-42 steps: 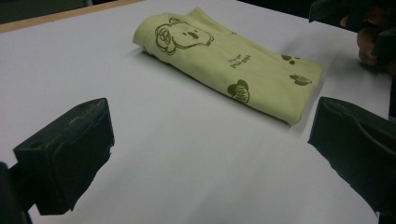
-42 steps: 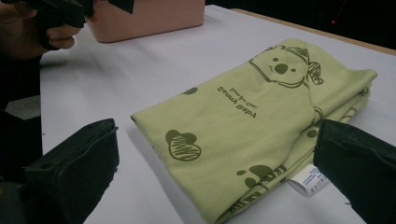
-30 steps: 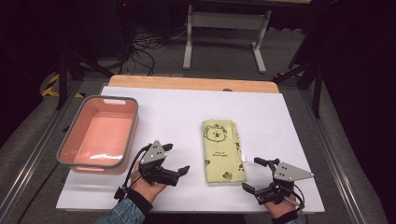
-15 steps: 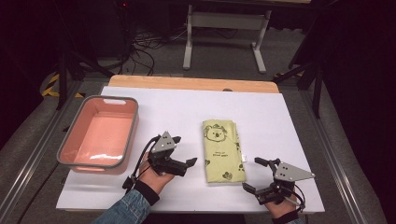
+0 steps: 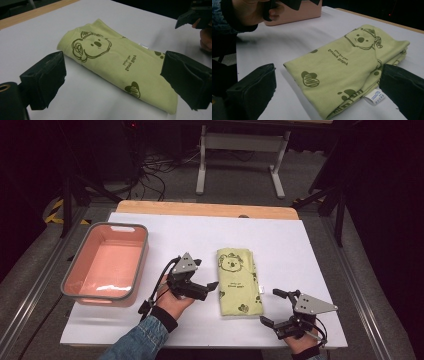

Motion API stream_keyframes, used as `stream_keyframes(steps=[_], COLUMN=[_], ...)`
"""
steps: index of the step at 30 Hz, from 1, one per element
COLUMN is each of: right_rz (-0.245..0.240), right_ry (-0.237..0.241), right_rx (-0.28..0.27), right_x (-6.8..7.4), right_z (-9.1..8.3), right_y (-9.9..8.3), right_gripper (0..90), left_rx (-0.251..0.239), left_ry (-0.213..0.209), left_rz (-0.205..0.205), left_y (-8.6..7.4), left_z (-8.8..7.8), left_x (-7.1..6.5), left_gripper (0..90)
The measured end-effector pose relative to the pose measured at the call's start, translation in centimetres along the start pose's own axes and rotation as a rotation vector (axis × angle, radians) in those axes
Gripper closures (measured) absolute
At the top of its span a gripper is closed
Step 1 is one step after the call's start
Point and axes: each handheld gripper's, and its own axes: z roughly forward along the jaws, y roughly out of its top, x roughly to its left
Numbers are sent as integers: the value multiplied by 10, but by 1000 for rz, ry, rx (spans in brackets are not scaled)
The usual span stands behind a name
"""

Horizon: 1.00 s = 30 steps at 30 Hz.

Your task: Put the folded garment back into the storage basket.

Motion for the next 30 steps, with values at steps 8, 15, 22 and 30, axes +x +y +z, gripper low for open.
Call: stream_keyframes(steps=[8,15,22,30], right_rz=[1,1,0,3], right_ry=[2,2,3,6], right_rx=[-2,-3,-3,-4], right_x=[0,0,0,0], right_z=[0,-1,-1,-1], right_y=[0,0,0,0], right_gripper=[15,15,15,15], left_rx=[1,4,31,37], left_ry=[5,15,27,32], left_rz=[-19,-38,-37,-60], left_y=[8,13,17,19], left_z=[14,26,39,50], left_x=[4,8,12,17], left_gripper=[66,64,65,62])
